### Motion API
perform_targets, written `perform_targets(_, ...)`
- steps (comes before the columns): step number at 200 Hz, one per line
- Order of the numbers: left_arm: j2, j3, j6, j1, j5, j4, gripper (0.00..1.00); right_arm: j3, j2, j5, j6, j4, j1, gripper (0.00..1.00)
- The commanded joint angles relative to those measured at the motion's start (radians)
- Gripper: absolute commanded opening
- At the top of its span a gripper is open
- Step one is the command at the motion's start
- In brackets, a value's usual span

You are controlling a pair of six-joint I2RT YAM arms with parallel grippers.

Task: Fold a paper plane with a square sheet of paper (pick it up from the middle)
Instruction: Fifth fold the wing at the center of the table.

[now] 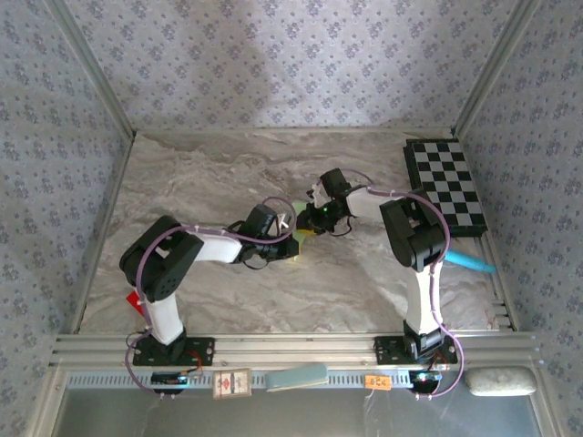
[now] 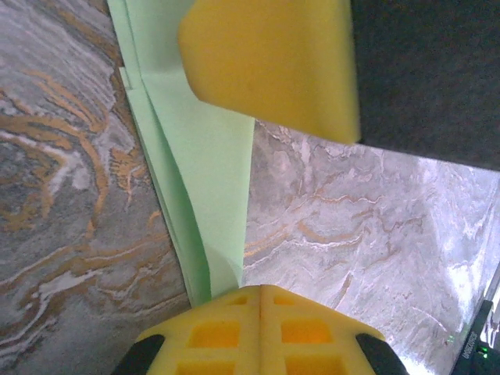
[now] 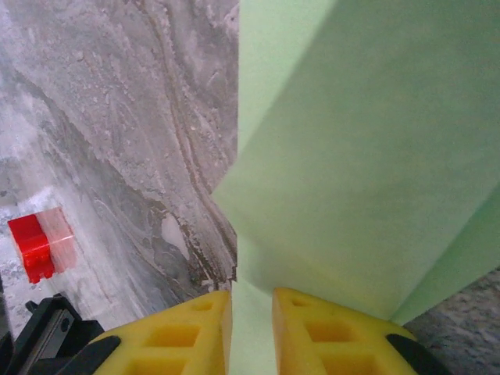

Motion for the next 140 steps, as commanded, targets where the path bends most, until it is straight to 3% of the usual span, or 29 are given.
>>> perform_targets(1, 0.024, -0.009, -0.004, -0.01, -0.01, -0.017, 0.01, 0.009, 0.049, 0.068, -0.012, -0.066, 0.004, 0.21)
perform_targets(68, -0.012, 0.006, -0.001, -0.016, -0.008, -0.034, 0.01, 0.031, 0.073, 0.124, -0.024, -0.127, 0.014, 0.12)
perform_targets(140, -0.026, 0.092, 0.009, 0.011, -0.016, -0.049, 0.03, 0.046, 0.077, 0.163, -0.034, -0.169, 0.023, 0.1)
